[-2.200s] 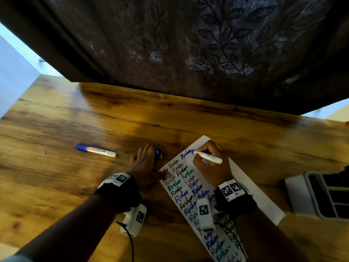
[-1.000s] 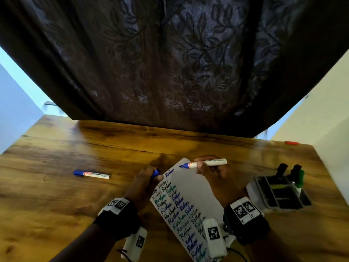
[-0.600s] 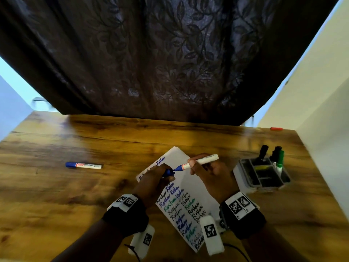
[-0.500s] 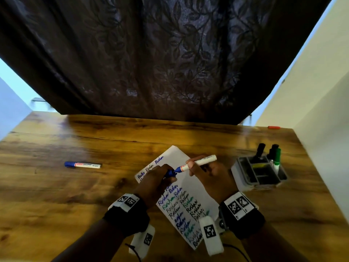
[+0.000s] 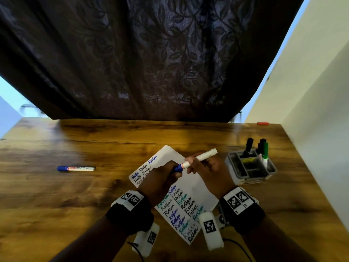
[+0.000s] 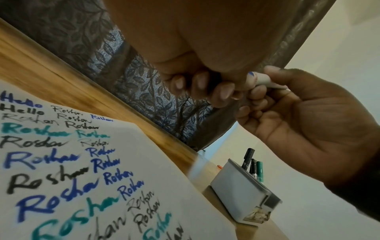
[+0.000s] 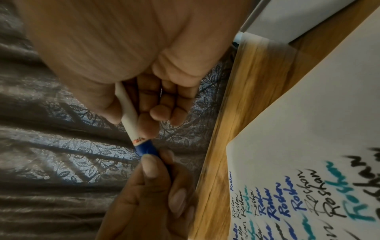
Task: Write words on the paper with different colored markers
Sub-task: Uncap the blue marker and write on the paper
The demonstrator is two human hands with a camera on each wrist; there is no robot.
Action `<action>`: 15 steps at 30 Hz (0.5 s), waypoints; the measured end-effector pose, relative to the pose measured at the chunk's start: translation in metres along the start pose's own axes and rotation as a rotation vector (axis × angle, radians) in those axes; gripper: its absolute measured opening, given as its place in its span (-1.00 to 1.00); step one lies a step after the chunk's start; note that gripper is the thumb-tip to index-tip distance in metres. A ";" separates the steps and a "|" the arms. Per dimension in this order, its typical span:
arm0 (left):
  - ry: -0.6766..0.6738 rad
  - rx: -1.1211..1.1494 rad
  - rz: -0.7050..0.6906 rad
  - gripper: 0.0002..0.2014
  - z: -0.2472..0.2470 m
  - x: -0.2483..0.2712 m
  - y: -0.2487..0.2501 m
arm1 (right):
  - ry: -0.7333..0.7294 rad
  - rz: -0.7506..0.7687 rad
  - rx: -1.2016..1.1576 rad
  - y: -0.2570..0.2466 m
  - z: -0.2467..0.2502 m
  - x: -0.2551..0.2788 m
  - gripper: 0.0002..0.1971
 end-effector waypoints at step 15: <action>-0.077 0.035 -0.018 -0.71 -0.011 -0.020 0.010 | 0.093 -0.214 -0.304 0.038 0.028 0.006 -0.83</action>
Point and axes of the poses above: each hand's wrist, its own x-axis away from the middle knuckle, its own z-axis out of the back of the hand, y = z × x, the point moved 10 cm from there along -x, towards the middle knuckle, and after that the axes turned 1 degree about -z, right-handed, at the moved point
